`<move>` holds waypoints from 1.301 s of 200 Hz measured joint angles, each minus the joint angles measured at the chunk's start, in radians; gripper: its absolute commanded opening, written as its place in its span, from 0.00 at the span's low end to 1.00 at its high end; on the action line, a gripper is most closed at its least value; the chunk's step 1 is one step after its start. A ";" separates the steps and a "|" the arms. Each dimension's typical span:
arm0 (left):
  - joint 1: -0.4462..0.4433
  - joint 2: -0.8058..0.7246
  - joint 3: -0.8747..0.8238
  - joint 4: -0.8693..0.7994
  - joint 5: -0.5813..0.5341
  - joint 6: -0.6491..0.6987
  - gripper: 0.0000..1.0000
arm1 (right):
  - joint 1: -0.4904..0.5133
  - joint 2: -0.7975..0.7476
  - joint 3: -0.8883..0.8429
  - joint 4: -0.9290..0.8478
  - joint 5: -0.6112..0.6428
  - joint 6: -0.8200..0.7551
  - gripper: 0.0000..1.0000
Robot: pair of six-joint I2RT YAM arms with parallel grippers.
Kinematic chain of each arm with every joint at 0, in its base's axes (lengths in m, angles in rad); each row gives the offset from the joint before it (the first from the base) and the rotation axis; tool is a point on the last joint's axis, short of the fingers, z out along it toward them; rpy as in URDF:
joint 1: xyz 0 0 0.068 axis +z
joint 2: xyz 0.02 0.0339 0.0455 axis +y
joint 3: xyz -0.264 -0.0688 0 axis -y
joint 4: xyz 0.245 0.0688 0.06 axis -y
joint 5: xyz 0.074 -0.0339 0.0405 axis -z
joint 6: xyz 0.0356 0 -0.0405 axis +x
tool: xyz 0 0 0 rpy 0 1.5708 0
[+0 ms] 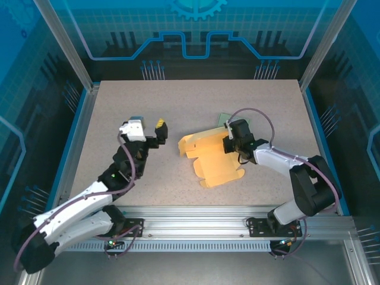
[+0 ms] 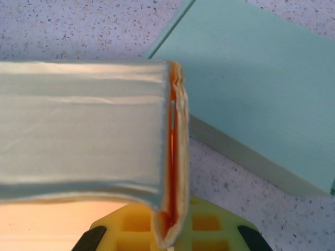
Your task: Fold the paper box
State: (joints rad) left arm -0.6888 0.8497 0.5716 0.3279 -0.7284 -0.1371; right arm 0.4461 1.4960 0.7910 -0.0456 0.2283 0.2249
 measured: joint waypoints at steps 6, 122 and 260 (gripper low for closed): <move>0.001 -0.006 0.000 -0.057 0.012 -0.047 0.99 | 0.000 -0.005 -0.006 0.000 0.000 0.004 0.00; 0.001 0.480 0.172 -0.372 0.188 -0.415 0.99 | 0.037 0.054 0.021 -0.036 0.000 0.033 0.00; -0.008 0.682 0.261 -0.437 0.148 -0.500 0.99 | 0.058 0.076 0.049 -0.052 0.011 0.038 0.00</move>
State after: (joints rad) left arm -0.6968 1.5314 0.8322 -0.1093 -0.5808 -0.6376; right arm 0.5041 1.5715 0.8398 -0.0975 0.2394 0.2630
